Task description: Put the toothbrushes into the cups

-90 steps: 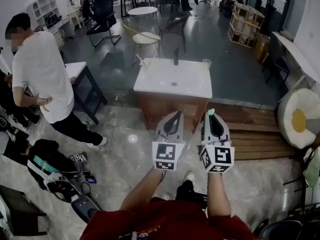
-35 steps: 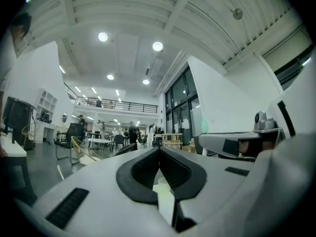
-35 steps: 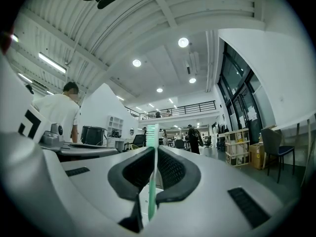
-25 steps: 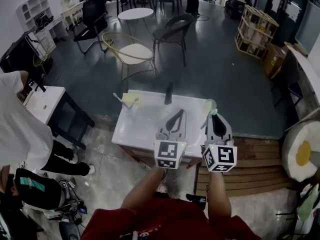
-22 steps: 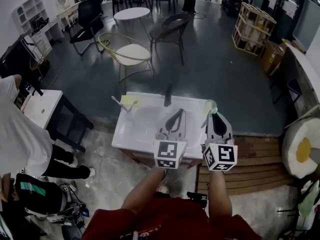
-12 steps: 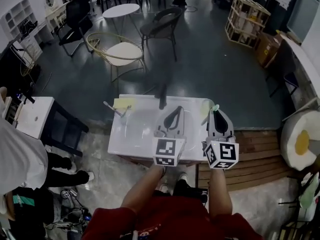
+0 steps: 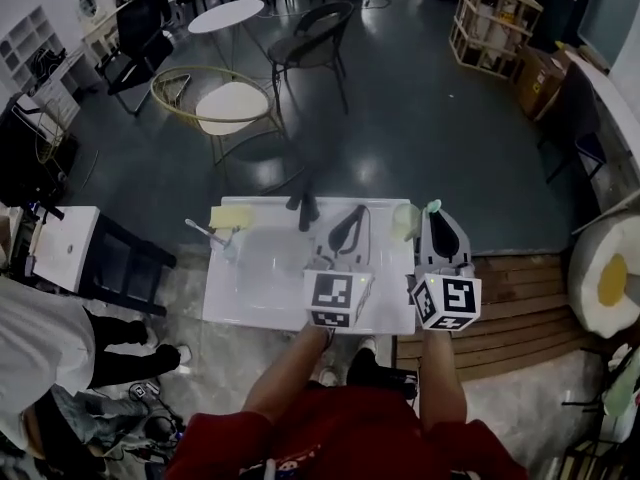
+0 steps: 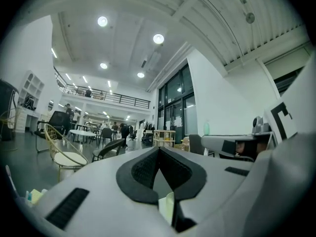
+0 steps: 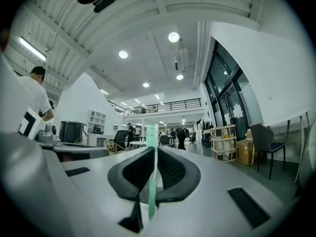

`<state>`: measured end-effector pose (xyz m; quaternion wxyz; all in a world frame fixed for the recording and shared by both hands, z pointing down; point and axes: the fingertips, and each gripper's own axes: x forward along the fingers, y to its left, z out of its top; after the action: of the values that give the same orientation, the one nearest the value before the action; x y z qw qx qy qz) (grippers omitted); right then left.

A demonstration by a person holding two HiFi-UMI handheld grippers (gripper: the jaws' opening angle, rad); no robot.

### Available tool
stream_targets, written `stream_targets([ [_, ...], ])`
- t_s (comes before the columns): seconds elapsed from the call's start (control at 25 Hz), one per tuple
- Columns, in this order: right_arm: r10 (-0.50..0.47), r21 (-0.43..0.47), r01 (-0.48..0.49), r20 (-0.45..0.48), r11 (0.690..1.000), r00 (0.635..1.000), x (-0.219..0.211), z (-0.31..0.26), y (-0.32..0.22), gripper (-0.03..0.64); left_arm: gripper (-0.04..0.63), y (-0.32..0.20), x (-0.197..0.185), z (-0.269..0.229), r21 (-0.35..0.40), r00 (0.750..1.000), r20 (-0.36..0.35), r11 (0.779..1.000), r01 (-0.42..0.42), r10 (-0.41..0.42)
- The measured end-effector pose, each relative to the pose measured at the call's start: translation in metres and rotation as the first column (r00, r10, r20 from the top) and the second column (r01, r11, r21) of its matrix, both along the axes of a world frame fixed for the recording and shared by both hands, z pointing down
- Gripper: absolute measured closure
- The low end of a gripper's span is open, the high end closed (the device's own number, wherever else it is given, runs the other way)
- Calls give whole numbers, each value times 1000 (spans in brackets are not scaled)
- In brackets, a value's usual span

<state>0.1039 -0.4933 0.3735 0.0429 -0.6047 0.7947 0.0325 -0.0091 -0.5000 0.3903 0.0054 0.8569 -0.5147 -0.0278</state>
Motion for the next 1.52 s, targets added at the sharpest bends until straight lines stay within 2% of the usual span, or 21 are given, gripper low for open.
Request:
stream_targets([
  [0.24, -11, -42, 12, 31, 999, 999, 31, 18, -47, 577, 568, -44, 31, 16, -46, 1000, 25, 999, 10, -9],
  [0.64, -39, -146, 50, 77, 988, 996, 52, 79, -100, 577, 568, -91, 55, 67, -151, 998, 56, 988, 40, -32],
  [1.04, -37, -253, 67, 119, 965, 992, 65, 145, -127, 577, 568, -119, 70, 116, -238, 996, 83, 970, 52, -33],
  [1.52, -40, -299, 78, 131, 951, 991, 67, 177, -136, 577, 568, -129, 81, 148, -290, 996, 92, 956, 42, -16],
])
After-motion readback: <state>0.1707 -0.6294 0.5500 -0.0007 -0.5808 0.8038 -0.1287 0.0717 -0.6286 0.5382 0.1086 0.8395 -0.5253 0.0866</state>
